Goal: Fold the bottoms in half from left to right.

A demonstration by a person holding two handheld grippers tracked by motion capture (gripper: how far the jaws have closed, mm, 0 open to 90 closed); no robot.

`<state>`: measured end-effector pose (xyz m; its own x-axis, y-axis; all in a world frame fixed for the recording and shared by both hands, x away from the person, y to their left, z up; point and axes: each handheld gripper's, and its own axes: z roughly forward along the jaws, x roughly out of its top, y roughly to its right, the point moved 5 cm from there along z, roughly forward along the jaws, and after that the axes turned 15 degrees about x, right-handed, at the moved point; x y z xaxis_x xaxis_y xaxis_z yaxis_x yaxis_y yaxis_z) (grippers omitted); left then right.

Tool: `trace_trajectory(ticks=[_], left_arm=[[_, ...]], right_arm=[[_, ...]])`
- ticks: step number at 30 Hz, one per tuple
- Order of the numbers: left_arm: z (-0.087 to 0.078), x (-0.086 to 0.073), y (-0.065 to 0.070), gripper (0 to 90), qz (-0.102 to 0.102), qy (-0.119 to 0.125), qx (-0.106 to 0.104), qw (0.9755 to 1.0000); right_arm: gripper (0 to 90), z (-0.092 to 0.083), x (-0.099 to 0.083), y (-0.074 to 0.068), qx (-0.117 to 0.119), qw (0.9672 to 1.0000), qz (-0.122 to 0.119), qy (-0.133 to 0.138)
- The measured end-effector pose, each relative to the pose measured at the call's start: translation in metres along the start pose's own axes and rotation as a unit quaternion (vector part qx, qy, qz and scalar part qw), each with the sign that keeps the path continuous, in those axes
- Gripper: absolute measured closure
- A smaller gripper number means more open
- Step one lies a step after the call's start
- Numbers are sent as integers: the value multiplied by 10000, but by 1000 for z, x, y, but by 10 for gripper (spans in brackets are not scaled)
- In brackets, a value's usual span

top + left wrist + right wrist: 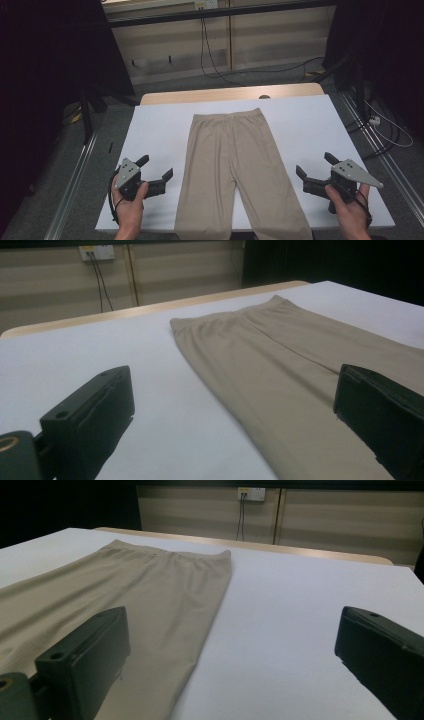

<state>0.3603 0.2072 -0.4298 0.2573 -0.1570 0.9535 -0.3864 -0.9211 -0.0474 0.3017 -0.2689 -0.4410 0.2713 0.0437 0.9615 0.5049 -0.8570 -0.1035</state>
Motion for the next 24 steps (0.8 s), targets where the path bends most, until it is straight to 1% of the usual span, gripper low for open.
trace_trajectory(ticks=[5, 9, 10, 11, 13, 14, 15, 17, 18, 19, 21, 22, 23, 24], left_arm=[[1, -2, -2, 31, -2, -86, -3, 10000], [3, -4, -5, 31, -44, -167, 58, 9998], [4, -4, -6, 31, -60, -192, 66, 9998], [4, -4, -6, 31, -60, -192, 66, 9998], [5, -5, -5, 31, -20, -214, 51, 9998], [6, -5, -4, 31, -3, -208, 54, 9998], [7, -6, -3, 31, 66, -230, 35, 9997], [7, -6, -2, 31, 90, -239, 18, 9997], [7, -6, -1, 31, 54, -243, 29, 9997], [7, -6, -1, 31, 54, -243, 29, 9997], [8, -5, 1, 30, 21, -286, -37, 9996], [9, -5, 3, 28, 113, -327, -96, 9994], [9, -4, 5, 28, 151, -314, -125, 9993], [11, -3, 8, 29, 269, -317, -163, 9990]], right_arm=[[11, 2, 0, 0, 46, 10000, 41, -14], [13, 4, 0, -1, 144, 9999, 32, -24], [13, 5, -2, -3, 255, 9996, 63, -92], [13, 5, -2, -3, 255, 9996, 63, -92], [19, 9, -5, -6, 424, 9987, 19, -289], [19, 13, -7, -9, 493, 9980, -86, -392], [18, 14, -6, -12, 574, 9977, -31, -347], [7, 17, -5, -17, 703, 9969, 1, -340], [11, 19, -6, -19, 738, 9965, -71, -385], [11, 19, -6, -19, 738, 9965, -71, -385], [16, 24, -8, -26, 788, 9957, -53, -488], [16, 26, -8, -29, 832, 9950, -24, -548], [16, 32, -9, -38, 961, 9933, -35, -639], [16, 35, -10, -43, 1067, 9920, -53, -672]])
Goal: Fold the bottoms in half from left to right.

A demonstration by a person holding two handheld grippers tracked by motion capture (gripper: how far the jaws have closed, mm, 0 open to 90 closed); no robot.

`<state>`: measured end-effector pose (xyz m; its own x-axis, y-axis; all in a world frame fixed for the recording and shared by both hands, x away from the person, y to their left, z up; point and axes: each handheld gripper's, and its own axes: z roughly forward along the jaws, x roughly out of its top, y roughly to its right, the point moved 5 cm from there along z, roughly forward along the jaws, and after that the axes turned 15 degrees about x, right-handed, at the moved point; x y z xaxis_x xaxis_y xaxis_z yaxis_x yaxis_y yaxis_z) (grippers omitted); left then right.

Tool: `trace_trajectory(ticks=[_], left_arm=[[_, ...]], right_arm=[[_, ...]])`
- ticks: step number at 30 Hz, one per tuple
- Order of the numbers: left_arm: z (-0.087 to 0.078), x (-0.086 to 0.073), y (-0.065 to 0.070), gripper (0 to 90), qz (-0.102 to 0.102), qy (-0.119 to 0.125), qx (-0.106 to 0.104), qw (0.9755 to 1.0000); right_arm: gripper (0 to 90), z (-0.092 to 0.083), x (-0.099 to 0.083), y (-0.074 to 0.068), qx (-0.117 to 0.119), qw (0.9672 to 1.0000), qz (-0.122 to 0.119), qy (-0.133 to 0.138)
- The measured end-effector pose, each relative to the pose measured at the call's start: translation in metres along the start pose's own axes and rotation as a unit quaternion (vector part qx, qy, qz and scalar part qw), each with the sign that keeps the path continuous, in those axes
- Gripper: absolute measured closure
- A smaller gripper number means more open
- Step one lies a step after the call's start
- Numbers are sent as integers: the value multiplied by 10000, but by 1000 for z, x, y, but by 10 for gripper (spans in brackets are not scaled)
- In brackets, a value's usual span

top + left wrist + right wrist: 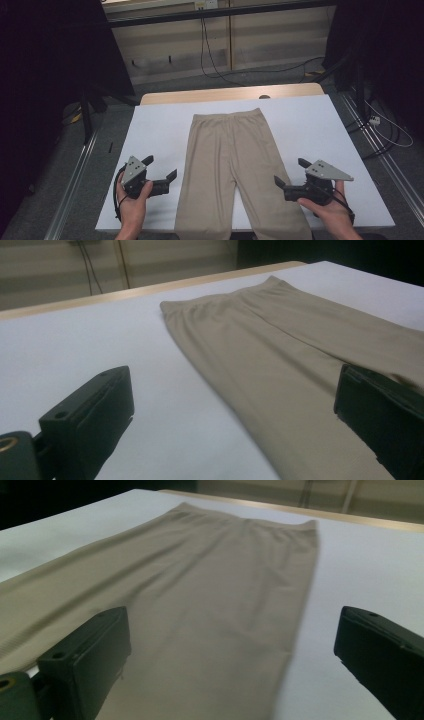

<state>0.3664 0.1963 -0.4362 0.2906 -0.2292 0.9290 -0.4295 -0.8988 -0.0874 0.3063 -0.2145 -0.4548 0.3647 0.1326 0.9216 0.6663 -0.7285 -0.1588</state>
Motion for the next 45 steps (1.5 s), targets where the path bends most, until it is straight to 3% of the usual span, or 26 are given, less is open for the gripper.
trace_trajectory(ticks=[2, 4, 9, 11, 14, 16, 18, 19, 20, 23, 24, 27, 28, 30, 31, 32, 33, 34, 38, 39, 40, 42, 44, 45], left_arm=[[3, 1, 1, 31, 10, -15, -30, 10000], [10, 1, 1, 43, -27, -103, -75, 9999], [34, 7, 0, 56, -31, -168, -91, 9998], [43, 12, 1, 57, -18, -176, -72, 9998], [56, 21, -1, 64, -22, -124, -91, 9999], [67, 29, -5, 75, -37, 7, -265, 9996], [70, 31, -8, 79, 18, 8, -197, 9998], [72, 33, -10, 87, 4, 89, -80, 9999], [77, 35, -13, 109, -212, 125, -57, 9997], [83, 37, -12, 110, -194, -19, -153, 9997], [86, 37, -10, 110, -104, -46, -195, 9997], [98, 38, -6, 111, -149, -230, -353, 9990], [102, 39, -4, 111, -127, -309, -396, 9987], [112, 44, -2, 113, -33, -398, -399, 9984], [117, 47, -1, 113, 2, -388, -369, 9986], [126, 54, 3, 114, -82, -338, -442, 9984], [126, 54, 3, 114, -82, -338, -442, 9984], [136, 59, 6, 114, -16, -313, -440, 9985], [151, 64, 10, 114, 148, -327, -458, 9983], [156, 65, 10, 114, 143, -313, -557, 9979], [162, 65, 8, 113, 204, -280, -515, 9981], [164, 63, 7, 111, 270, -297, -446, 9982], [166, 59, 2, 102, 319, -364, -368, 9982], [166, 57, -1, 97, 271, -411, -382, 9981]], right_arm=[[19, 5, 1, -4, 106, 9999, -32, -35], [30, 21, 5, -15, 370, 9991, -141, -141], [42, 43, 13, -26, 636, 9976, -213, -176], [53, 62, 21, -32, 786, 9962, -235, -278], [59, 73, 25, -38, 907, 9950, -228, -350], [69, 87, 29, -50, 1016, 9936, -204, -451], [72, 91, 31, -55, 1100, 9926, -225, -468], [75, 95, 31, -61, 1178, 9916, -252, -478], [77, 103, 33, -69, 1240, 9902, -375, -525], [109, 111, 34, -74, 1292, 9888, -361, -653], [128, 115, 34, -77, 1359, 9875, -290, -747], [127, 126, 36, -85, 1510, 9839, -256, -918], [132, 133, 35, -93, 1597, 9806, -273, -1100], [140, 136, 35, -97, 1633, 9791, -276, -1184], [155, 139, 36, -101, 1690, 9773, -291, -1243], [201, 144, 37, -110, 1827, 9730, -297, -1379], [201, 144, 37, -110, 1827, 9730, -297, -1379], [204, 149, 40, -118, 2010, 9692, -255, -1399], [186, 158, 42, -127, 2117, 9657, -119, -1498], [199, 166, 40, -132, 2130, 9623, -8, -1691], [204, 170, 38, -134, 2158, 9600, 22, -1785], [209, 175, 37, -136, 2147, 9589, -35, -1853], [203, 182, 35, -142, 2000, 9613, -239, -1881], [200, 185, 34, -145, 1965, 9607, -336, -1932]])
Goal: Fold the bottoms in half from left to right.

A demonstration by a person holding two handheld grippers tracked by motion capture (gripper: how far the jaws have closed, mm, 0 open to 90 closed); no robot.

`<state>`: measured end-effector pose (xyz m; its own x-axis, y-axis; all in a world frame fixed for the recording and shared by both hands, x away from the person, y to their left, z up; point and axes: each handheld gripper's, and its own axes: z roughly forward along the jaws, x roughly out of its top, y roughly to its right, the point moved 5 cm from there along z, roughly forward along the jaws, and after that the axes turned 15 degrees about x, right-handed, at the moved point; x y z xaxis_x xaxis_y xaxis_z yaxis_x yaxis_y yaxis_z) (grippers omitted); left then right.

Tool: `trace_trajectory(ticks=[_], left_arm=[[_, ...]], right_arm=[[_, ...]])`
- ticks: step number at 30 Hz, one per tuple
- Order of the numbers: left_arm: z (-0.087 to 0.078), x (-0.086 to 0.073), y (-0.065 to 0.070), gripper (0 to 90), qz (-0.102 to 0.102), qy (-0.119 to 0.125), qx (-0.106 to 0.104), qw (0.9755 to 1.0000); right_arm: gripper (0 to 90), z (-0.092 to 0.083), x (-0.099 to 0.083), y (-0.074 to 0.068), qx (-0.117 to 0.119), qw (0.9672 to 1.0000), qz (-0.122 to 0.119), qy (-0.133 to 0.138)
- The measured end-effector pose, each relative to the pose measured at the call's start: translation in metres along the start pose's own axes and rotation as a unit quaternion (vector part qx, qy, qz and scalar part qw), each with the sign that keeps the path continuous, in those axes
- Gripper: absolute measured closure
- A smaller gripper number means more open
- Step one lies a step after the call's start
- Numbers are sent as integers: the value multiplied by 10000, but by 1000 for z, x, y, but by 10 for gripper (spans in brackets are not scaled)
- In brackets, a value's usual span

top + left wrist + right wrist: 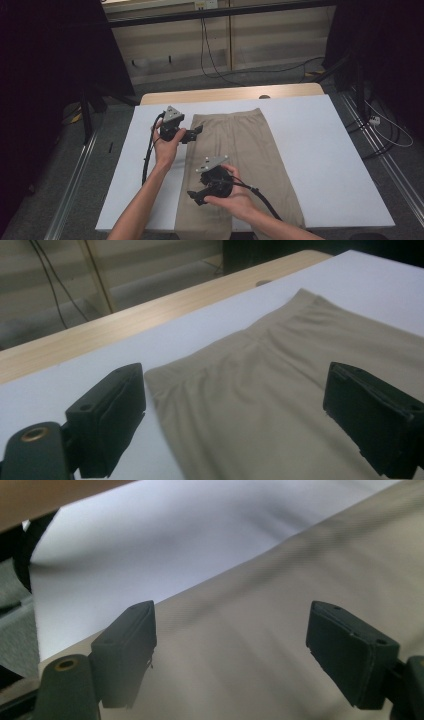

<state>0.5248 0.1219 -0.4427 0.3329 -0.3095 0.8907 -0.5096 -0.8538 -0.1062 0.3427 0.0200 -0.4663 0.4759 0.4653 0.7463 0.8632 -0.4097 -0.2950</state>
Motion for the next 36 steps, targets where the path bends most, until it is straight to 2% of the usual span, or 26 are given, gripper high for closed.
trace_trajectory(ticks=[2, 3, 4, 5, 6, 7, 10, 11, 14, 15, 17, 20, 22, 26, 27, 30, 32, 33, 36], left_arm=[[-3, -3, -4, 85, -99, -59, -42, 9999], [-4, -4, -6, 77, -174, -29, -48, 9998], [-6, -5, -7, 77, -220, -21, -80, 9997], [-6, -6, -9, 76, -212, -30, -81, 9997], [-5, -6, -10, 76, -145, -46, -29, 9999], [-5, -7, -11, 76, -114, -44, 17, 9999], [-6, -6, -12, 76, -226, -18, 3, 9997], [-4, -7, -10, 66, -203, -57, 17, 9998], [-3, -9, -9, 66, -200, -75, 5, 9998], [-3, -9, -8, 66, -206, -76, -6, 9998], [-4, -8, -9, 66, -152, -82, 11, 9999], [-4, -8, -9, 66, -160, -86, 22, 9998], [-4, -9, -9, 66, -163, -103, 31, 9998], [-3, -9, -8, 67, -207, -99, 39, 9997], [-3, -9, -8, 67, -155, -123, 35, 9998], [-3, -10, -8, 67, -206, -154, 6, 9997], [-2, -12, -7, 67, -227, -203, -35, 9995], [1, -14, -7, 67, -187, -252, -11, 9995], [3, -16, -6, 67, -192, -297, -6, 9994]], right_arm=[[180, 10, 1, -5, 247, 9996, 96, -72], [190, 18, 2, -11, 240, 9997, 39, -39], [190, 18, 2, -11, 240, 9997, 39, -39], [237, 26, 3, -17, 186, 9998, -46, -81], [237, 26, 3, -17, 186, 9998, -46, -81], [291, 30, 3, -20, 130, 9998, -78, -144], [432, 38, 1, -29, 152, 9994, -229, -229], [487, 42, -1, -33, 155, 9991, -257, -291], [527, 45, -2, -35, 133, 9990, -273, -327], [540, 48, -3, -38, 200, 9988, -230, -379], [511, 49, -3, -40, 122, 9989, -273, -364], [476, 52, -3, -46, 188, 9985, -305, -416], [447, 55, -4, -51, 106, 9974, -483, -527], [425, 59, -6, -56, -85, 9972, -504, -543], [427, 59, -7, -56, -129, 9972, -560, -482], [455, 57, -9, -56, -163, 9974, -516, -468], [510, 53, -10, -58, -254, 9968, -511, -552], [566, 49, -12, -57, -276, 9967, -469, -600], [597, 47, -12, -57, -277, 9967, -410, -639]])
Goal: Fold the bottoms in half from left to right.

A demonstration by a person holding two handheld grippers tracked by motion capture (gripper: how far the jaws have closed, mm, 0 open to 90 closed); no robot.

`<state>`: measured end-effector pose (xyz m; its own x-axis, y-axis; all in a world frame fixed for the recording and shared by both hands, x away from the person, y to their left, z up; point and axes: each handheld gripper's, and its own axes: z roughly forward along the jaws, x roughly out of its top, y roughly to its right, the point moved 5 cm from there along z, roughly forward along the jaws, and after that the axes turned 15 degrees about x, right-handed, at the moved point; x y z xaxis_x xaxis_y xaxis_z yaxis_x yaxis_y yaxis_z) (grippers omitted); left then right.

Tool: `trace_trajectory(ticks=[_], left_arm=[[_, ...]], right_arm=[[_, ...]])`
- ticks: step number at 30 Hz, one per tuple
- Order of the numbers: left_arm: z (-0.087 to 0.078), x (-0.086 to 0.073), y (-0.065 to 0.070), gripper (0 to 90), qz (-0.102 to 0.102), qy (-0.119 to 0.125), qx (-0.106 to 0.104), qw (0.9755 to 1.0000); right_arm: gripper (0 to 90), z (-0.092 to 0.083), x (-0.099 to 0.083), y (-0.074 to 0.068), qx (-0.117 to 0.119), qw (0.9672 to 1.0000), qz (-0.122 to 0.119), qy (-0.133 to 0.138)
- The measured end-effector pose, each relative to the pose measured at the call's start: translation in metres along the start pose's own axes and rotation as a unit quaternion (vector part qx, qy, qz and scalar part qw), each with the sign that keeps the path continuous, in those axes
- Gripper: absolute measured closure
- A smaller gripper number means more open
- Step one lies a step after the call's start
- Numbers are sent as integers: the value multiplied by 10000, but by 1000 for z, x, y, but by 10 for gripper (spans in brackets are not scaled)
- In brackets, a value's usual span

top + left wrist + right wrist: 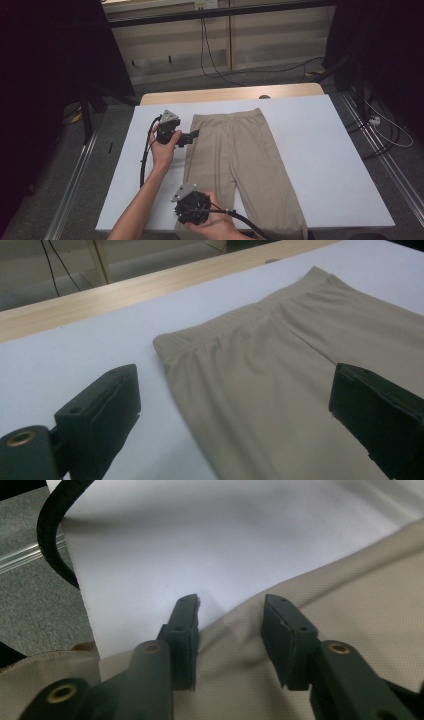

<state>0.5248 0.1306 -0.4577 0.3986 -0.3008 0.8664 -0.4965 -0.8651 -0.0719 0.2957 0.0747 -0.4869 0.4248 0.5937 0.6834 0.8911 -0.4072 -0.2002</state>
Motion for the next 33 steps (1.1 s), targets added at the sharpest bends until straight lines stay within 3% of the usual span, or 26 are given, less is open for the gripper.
trace_trajectory(ticks=[2, 3, 4, 9, 10, 11, 13, 14, 15, 18, 19, 20, 22, 23, 26, 27, 29, 30, 31, 33], left_arm=[[0, 0, 1, 67, 5, -24, -10, 10000], [-1, 0, 1, 67, 13, -44, 34, 10000], [-1, 0, 1, 67, 16, -45, 53, 10000], [2, 3, -2, 78, -93, 100, 31, 9999], [2, 4, -4, 85, -182, 153, 46, 9997], [3, 5, -9, 86, -493, 162, 18, 9987], [4, 5, -11, 86, -510, 172, 92, 9985], [6, 8, -15, 93, -391, 149, 310, 9986], [8, 9, -16, 108, -477, 142, 335, 9982], [11, 13, -20, 118, -471, 102, 284, 9984], [14, 15, -21, 117, -566, 212, 315, 9977], [15, 16, -22, 117, -497, 199, 381, 9978], [20, 18, -22, 155, -424, 149, 340, 9984], [26, 18, -23, 239, -409, 89, 389, 9984], [35, 18, -23, 294, -391, -47, 446, 9982], [45, 17, -23, 374, -489, -195, 358, 9980], [48, 18, -25, 438, -585, -233, 287, 9976], [52, 19, -27, 438, -789, -237, 260, 9963], [55, 19, -29, 459, -866, -274, 261, 9955], [62, 18, -32, 527, -826, -449, 329, 9950]], right_arm=[[628, 0, 0, 0, -9, 10000, -57, -11], [700, 0, 1, 0, 93, 9999, 7, -62], [700, 0, 1, 0, 93, 9999, 7, -62], [883, -1, 1, 5, 155, 9998, 159, -16], [888, -1, 1, 6, 171, 9997, 176, -7], [894, -2, 1, 6, 154, 9998, 150, 33], [895, -2, 1, 6, 149, 9997, 158, 79], [897, -4, 0, 6, 224, 9994, 198, 173], [897, -4, 0, 7, 297, 9991, 238, 201], [897, -7, -1, 7, 372, 9989, 190, 199], [897, -8, -1, 7, 393, 9988, 217, 210], [897, -9, -1, 7, 421, 9987, 212, 190], [897, -10, -1, 7, 460, 9985, 208, 233], [897, -10, -1, 7, 517, 9981, 212, 256], [897, -10, -1, 6, 532, 9981, 179, 271], [897, -9, -1, 5, 523, 9982, 138, 260], [897, -9, -2, 5, 533, 9982, 125, 262], [897, -9, -2, 5, 533, 9982, 125, 262], [897, -9, -2, 5, 535, 9981, 141, 262], [897, -10, -3, 6, 553, 9980, 156, 254]])
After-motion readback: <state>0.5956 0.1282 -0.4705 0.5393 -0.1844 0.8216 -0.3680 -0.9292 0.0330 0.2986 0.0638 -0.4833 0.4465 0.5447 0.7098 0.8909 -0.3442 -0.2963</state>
